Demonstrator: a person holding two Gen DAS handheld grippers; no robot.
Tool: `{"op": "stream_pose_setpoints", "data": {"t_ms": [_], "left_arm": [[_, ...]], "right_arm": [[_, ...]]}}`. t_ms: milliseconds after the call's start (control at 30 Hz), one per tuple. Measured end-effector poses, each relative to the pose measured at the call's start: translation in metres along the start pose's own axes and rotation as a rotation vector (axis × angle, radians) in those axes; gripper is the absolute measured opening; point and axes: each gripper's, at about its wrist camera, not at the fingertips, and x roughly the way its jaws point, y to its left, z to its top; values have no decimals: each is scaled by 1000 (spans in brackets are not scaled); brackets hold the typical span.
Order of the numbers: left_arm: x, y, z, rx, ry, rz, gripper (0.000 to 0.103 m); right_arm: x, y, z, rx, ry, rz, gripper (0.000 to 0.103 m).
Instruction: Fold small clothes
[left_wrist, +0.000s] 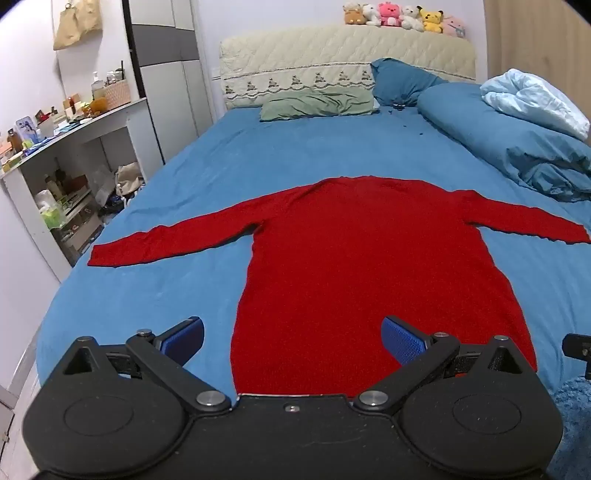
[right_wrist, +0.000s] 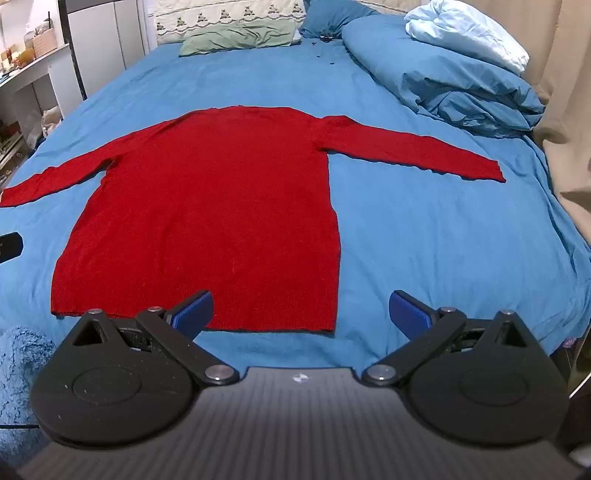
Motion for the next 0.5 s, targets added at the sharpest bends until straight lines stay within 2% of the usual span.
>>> {"op": "stream_pose_setpoints", "data": {"t_ms": [100,233,500], "left_arm": [[5,3,4,-1,24,-10,103],[-1,2,-2,14,-17,-1,103],[-2,4,-2,1,-7,-13,103]], "right_arm": [[-1,0,0,1,-7,2,103],[-2,0,0,-1,-3,5,103],[-2,1,1,-1,-3,2,103]]}}
